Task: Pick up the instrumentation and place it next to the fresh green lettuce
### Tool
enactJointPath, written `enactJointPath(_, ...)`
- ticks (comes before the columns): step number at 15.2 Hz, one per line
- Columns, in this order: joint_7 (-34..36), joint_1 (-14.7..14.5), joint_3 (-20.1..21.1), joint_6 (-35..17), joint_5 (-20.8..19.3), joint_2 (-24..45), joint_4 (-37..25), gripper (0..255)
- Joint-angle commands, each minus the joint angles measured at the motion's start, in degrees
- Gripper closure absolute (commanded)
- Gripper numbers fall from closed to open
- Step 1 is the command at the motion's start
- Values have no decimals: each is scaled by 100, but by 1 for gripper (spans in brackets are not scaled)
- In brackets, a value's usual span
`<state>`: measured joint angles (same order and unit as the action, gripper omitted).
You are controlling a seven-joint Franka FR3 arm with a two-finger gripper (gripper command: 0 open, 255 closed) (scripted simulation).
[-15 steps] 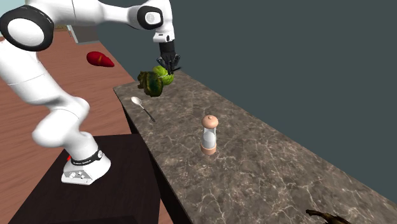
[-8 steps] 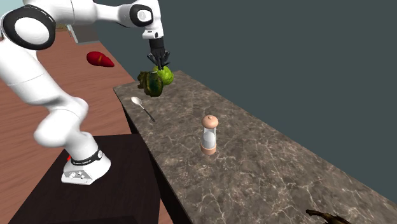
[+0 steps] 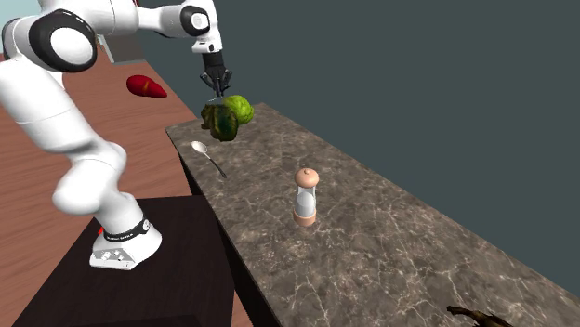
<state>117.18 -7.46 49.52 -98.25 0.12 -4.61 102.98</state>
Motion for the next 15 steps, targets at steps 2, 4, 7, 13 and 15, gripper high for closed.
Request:
enactJointPath(2,599,-212,328,87,-233,334,-279,255)
enactJointPath(4,1028,-400,534,156,-472,646,-507,255)
enactJointPath(7,1701,-811,765,304,-921,1207,-916,255)
enactJointPath(13,2910,-2126,799,781,-1885,2436,-2015,255)
enactJointPath(15,3223,-2658,713,985,-2174,2836,-2482,255)
